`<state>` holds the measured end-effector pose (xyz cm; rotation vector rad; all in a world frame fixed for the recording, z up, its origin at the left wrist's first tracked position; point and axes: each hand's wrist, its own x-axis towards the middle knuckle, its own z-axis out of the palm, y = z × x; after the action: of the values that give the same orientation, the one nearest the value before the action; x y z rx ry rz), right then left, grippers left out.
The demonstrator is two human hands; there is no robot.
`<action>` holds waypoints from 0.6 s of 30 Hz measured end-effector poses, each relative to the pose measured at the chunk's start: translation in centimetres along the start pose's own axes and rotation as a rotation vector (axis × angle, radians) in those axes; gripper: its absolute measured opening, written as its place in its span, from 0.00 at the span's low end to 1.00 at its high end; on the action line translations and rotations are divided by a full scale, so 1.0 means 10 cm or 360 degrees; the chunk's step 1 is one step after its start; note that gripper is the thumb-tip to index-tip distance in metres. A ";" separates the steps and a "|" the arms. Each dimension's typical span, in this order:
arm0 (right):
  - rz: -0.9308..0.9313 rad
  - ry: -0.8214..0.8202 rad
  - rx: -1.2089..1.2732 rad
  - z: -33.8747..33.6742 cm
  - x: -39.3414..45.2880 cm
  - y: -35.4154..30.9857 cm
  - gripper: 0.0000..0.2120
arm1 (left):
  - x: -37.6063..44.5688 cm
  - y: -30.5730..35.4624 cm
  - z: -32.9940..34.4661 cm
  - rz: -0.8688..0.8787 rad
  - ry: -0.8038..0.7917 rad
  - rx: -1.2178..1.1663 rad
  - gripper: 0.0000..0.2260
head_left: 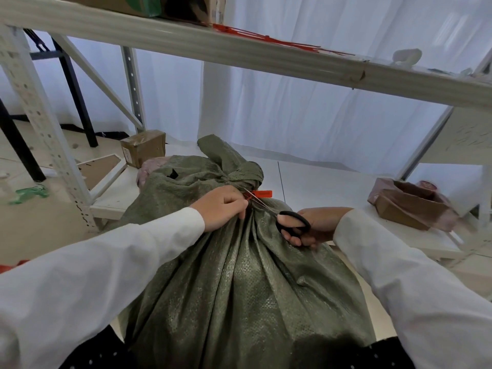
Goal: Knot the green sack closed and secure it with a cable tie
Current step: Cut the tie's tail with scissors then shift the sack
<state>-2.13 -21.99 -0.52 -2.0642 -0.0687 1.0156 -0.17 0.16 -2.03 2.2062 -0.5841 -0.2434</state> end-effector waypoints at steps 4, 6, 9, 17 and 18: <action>-0.0051 -0.0023 0.0083 -0.03 0.04 0.05 0.21 | 0.00 0.02 0.06 -0.0003 -0.0031 -0.0032 0.17; -0.0055 -0.0007 0.0061 -0.02 0.03 0.05 0.22 | 0.00 0.00 0.06 -0.0020 -0.0086 -0.0048 0.17; -0.0096 0.0079 -0.0021 0.00 0.00 0.05 0.23 | -0.02 -0.01 0.04 -0.0044 -0.0153 -0.0078 0.16; -0.0091 0.0372 -0.0390 0.06 -0.04 -0.02 0.21 | -0.03 -0.13 -0.01 -0.0093 -0.0133 -0.0245 0.18; -0.0094 0.0382 -0.0405 0.08 -0.04 -0.01 0.20 | -0.02 -0.16 -0.03 -0.0098 -0.0142 -0.0244 0.19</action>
<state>-2.87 -21.59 -0.49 -2.3872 -0.1406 0.7476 0.22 1.31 -3.07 2.0748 -0.5285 -0.4075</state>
